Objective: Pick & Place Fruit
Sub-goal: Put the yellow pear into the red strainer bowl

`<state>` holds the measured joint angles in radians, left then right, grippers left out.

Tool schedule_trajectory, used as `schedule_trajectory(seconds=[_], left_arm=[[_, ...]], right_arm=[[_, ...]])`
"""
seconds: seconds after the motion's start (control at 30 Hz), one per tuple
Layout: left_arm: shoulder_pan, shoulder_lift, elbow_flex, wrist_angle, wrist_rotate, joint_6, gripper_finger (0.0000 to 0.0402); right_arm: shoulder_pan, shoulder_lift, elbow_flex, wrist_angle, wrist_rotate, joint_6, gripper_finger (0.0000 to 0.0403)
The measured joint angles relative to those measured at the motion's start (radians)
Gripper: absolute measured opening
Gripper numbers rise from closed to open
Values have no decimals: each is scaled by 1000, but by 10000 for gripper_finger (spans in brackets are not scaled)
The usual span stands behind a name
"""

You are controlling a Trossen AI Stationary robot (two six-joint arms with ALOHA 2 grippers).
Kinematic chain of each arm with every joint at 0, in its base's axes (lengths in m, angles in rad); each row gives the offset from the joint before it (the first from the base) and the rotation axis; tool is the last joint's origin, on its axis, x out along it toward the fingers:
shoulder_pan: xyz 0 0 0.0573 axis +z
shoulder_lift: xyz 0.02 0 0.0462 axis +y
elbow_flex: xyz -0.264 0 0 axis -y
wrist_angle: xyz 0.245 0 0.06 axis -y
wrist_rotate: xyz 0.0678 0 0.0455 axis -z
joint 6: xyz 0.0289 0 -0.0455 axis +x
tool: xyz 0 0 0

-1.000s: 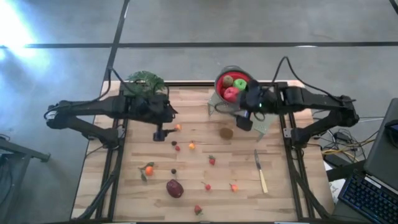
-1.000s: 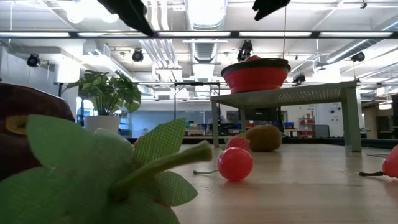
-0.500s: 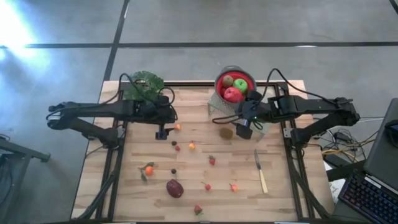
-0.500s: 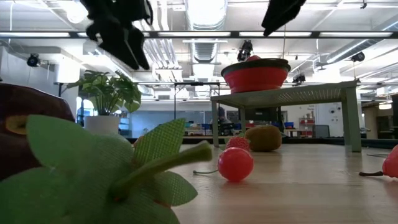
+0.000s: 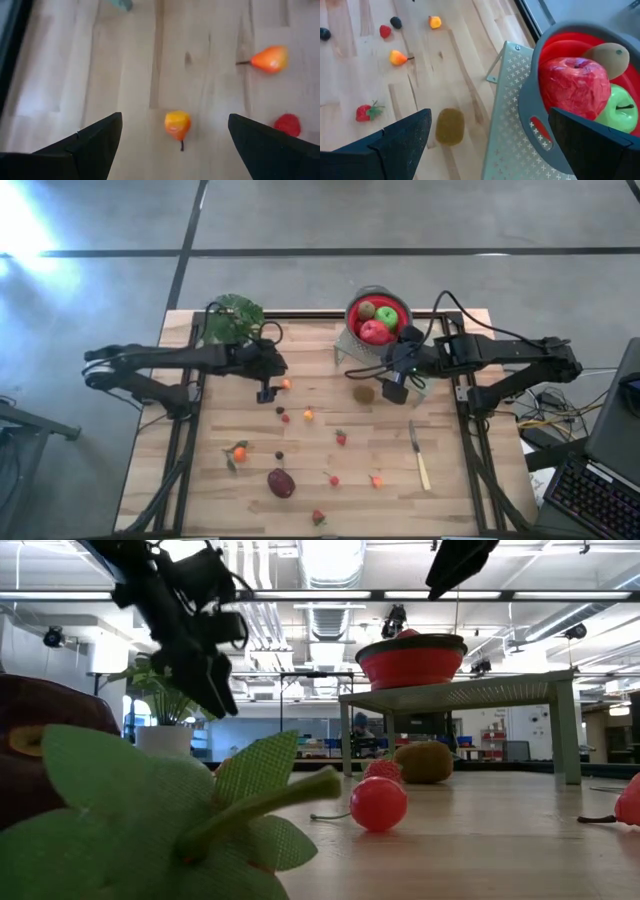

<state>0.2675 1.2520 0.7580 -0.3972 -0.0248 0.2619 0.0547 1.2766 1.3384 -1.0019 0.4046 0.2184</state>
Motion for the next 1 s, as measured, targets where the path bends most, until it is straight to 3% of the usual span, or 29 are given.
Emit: schedule_trajectory(seconds=[0.2, 0.67, 1.0], left_arm=[[31, 67, -44, 83, 59, 3, 369], [34, 270, -45, 169, 60, -6, 340], [33, 304, -43, 187, 66, -12, 301]], right_arm=[[0, -4, 0, 21, 0, -13, 396], [0, -6, -10, 18, 0, -13, 396], [0, -6, -13, 19, 0, -13, 396]])
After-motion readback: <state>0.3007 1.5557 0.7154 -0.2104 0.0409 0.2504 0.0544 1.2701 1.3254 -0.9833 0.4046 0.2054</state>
